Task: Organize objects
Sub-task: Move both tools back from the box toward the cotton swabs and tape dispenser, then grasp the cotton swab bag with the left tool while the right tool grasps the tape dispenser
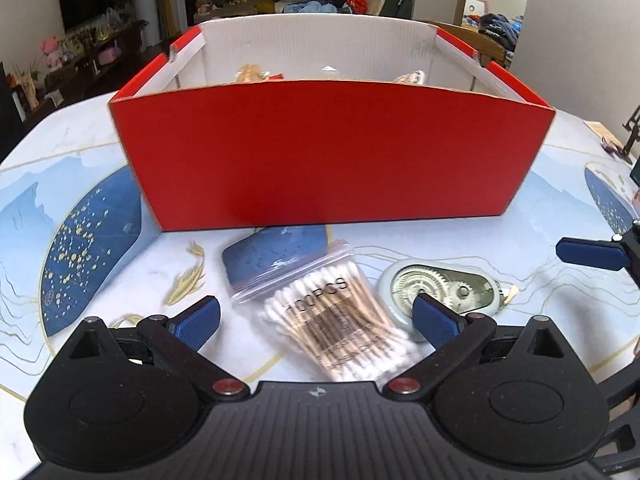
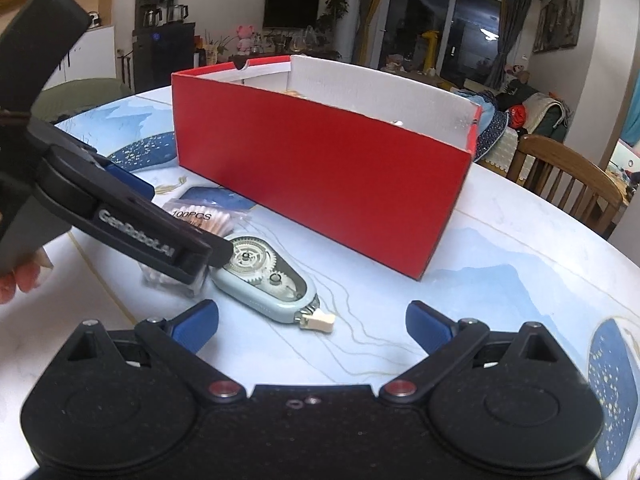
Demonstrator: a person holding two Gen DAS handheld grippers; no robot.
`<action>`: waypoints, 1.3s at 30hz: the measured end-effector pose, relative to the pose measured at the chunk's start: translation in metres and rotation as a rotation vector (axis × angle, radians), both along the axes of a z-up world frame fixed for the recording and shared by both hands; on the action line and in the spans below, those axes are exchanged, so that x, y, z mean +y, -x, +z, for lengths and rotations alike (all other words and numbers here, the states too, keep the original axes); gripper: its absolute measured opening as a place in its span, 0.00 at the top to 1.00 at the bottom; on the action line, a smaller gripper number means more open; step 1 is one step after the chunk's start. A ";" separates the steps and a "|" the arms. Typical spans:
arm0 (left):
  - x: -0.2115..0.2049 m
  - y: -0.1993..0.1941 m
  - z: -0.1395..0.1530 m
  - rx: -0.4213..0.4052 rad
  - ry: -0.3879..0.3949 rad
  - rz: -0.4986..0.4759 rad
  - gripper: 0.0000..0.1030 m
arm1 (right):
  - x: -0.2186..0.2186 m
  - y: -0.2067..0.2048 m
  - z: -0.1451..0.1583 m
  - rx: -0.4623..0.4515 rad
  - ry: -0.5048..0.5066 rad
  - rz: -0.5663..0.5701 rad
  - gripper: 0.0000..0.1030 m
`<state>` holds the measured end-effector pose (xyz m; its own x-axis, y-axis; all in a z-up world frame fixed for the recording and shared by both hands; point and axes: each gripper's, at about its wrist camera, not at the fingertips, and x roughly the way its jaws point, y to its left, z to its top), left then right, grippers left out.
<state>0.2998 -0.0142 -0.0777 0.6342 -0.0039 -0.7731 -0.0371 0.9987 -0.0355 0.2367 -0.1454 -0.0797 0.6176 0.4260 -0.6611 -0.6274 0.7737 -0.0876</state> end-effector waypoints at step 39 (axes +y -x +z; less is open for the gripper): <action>0.022 0.011 -0.005 -0.024 -0.044 -0.166 0.54 | 0.033 -0.010 -0.006 0.043 -0.025 0.070 0.53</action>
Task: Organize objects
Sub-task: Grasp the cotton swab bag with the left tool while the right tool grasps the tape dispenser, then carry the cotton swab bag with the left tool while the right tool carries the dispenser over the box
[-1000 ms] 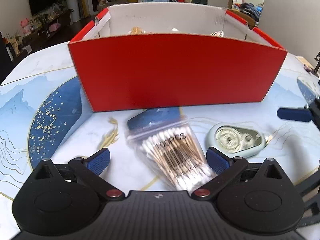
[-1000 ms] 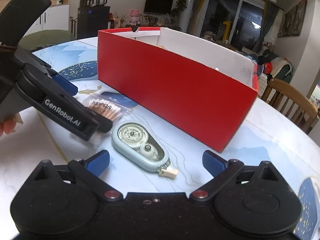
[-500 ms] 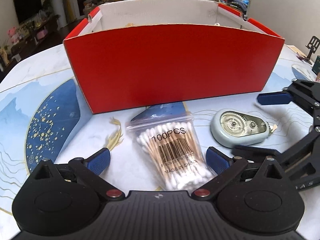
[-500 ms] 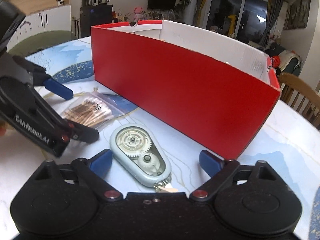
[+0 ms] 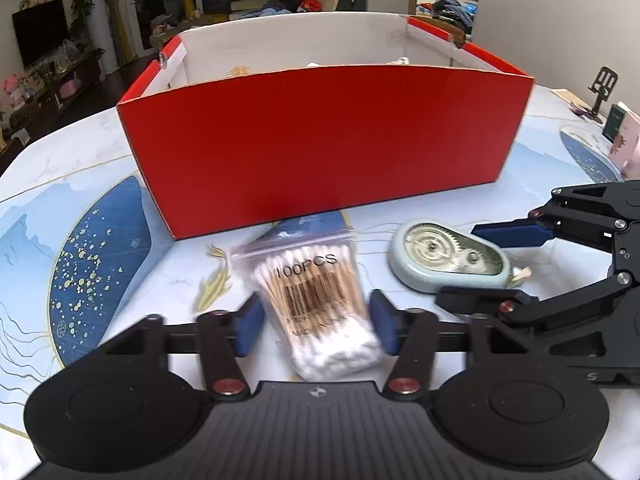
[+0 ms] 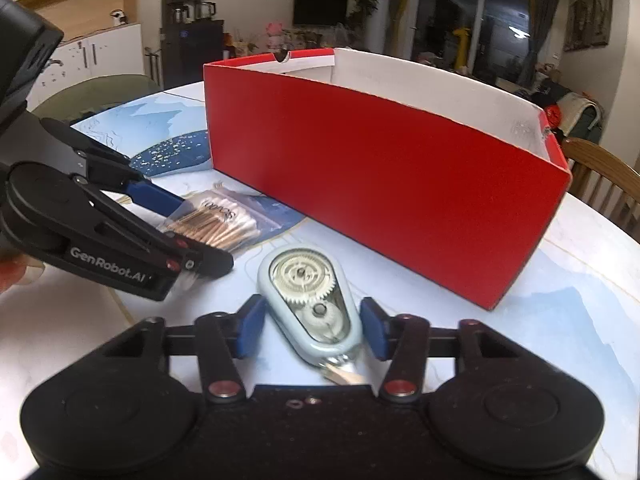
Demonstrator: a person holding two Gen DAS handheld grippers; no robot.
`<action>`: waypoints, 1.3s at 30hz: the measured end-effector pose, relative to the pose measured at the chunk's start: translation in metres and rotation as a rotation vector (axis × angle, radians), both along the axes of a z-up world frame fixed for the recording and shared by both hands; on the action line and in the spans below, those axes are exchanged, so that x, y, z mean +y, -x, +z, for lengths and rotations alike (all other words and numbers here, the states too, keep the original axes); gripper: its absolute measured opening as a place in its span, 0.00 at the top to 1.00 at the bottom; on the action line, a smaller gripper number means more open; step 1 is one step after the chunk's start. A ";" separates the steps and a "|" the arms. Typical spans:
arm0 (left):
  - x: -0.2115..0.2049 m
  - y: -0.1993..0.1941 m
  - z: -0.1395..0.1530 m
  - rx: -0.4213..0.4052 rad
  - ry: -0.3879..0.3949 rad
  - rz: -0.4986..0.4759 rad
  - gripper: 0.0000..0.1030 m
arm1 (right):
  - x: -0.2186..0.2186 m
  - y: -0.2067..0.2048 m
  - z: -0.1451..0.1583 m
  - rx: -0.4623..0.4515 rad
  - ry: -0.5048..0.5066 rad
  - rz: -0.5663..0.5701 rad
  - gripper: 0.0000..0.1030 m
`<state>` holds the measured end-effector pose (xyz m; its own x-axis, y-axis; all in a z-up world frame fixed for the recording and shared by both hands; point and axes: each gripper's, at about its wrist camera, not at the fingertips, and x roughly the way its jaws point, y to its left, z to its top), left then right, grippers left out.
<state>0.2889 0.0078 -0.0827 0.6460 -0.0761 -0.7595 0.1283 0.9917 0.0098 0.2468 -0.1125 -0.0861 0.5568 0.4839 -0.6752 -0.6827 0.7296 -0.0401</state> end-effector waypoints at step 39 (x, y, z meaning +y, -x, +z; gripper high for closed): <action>-0.016 0.087 0.098 -0.168 0.090 -0.010 0.64 | -0.027 0.085 0.116 -0.163 -0.144 -0.233 0.60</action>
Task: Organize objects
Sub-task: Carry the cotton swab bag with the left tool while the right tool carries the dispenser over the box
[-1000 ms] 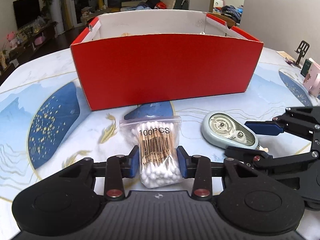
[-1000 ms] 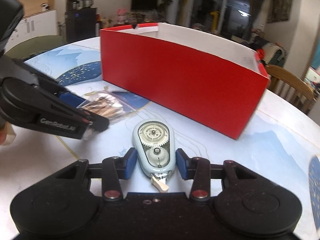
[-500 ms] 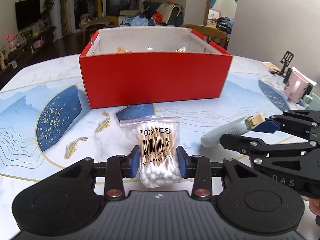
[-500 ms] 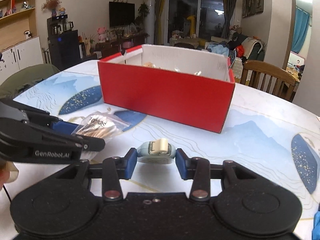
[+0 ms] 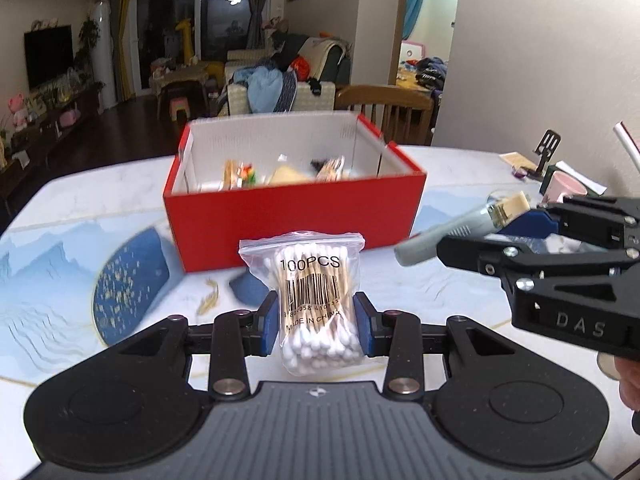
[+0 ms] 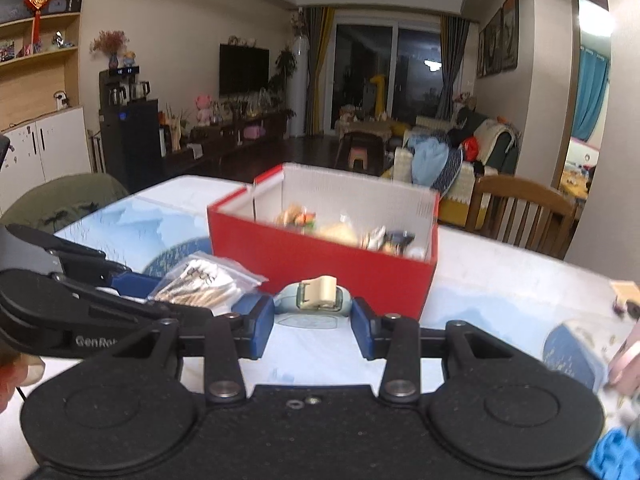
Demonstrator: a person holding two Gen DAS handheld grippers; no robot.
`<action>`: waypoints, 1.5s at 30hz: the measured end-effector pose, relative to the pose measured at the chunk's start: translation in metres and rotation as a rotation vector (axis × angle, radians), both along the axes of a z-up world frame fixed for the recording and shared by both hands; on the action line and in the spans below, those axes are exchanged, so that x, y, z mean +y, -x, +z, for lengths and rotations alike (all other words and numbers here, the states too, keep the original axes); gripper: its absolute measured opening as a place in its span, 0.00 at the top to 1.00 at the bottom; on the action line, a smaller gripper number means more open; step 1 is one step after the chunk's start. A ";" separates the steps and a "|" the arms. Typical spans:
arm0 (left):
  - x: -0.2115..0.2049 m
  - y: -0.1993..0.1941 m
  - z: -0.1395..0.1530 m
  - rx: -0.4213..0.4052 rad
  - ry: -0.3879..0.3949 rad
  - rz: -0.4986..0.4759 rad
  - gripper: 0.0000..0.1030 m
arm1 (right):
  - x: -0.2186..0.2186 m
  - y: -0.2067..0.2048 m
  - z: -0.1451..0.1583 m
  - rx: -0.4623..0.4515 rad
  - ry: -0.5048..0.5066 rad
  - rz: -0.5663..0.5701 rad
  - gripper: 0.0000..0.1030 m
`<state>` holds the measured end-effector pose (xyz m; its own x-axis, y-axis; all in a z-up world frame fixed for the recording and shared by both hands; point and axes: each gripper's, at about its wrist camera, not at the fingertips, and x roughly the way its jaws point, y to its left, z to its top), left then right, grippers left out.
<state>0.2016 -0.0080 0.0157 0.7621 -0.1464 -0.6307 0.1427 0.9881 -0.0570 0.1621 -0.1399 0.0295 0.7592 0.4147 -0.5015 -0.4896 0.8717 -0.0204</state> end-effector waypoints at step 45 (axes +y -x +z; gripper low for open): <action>0.016 -0.208 -0.011 0.050 -0.153 0.047 0.64 | 0.042 -0.203 -0.020 0.069 0.009 -0.167 0.60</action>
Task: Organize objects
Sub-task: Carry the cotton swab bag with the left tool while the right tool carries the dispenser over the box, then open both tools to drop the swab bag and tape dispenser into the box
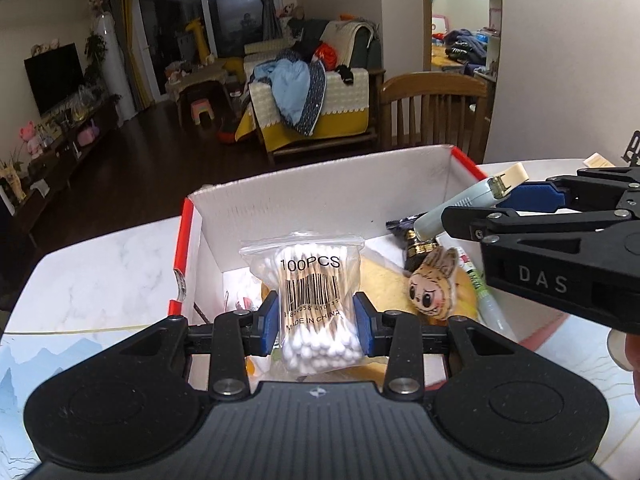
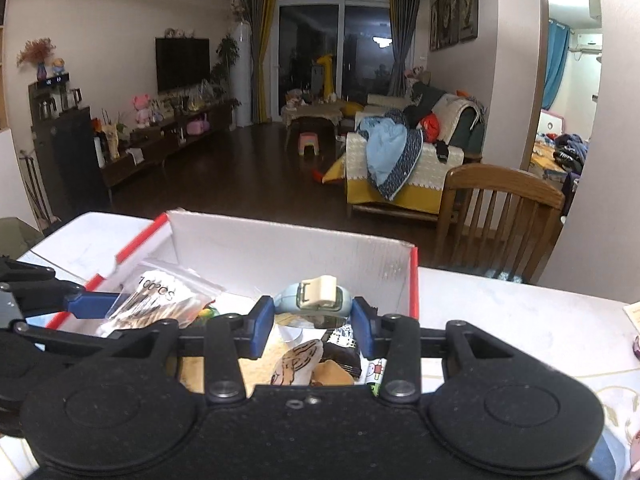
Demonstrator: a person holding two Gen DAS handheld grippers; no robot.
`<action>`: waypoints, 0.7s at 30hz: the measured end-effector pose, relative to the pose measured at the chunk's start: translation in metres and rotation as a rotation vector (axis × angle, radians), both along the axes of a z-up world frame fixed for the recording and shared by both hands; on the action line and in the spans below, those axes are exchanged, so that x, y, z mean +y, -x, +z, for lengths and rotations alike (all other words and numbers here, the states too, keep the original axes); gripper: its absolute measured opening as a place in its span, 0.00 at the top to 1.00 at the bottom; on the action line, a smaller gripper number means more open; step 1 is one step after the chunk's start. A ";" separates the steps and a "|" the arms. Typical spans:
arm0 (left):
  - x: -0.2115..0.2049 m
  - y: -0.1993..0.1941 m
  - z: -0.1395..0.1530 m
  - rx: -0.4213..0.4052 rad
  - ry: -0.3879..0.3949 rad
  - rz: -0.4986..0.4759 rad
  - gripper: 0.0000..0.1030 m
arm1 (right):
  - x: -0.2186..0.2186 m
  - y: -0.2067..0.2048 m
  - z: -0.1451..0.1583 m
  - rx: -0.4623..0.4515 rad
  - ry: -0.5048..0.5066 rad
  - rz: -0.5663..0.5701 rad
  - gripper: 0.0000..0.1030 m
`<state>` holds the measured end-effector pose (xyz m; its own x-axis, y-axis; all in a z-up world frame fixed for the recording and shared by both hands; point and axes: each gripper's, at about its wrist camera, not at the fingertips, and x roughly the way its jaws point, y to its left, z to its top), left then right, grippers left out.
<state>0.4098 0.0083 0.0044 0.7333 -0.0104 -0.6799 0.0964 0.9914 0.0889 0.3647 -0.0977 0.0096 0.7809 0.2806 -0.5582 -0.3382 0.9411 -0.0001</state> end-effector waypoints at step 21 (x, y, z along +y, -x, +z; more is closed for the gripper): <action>0.000 -0.025 -0.032 0.093 0.006 -0.019 0.59 | 0.006 -0.023 -0.035 0.147 0.084 0.039 0.58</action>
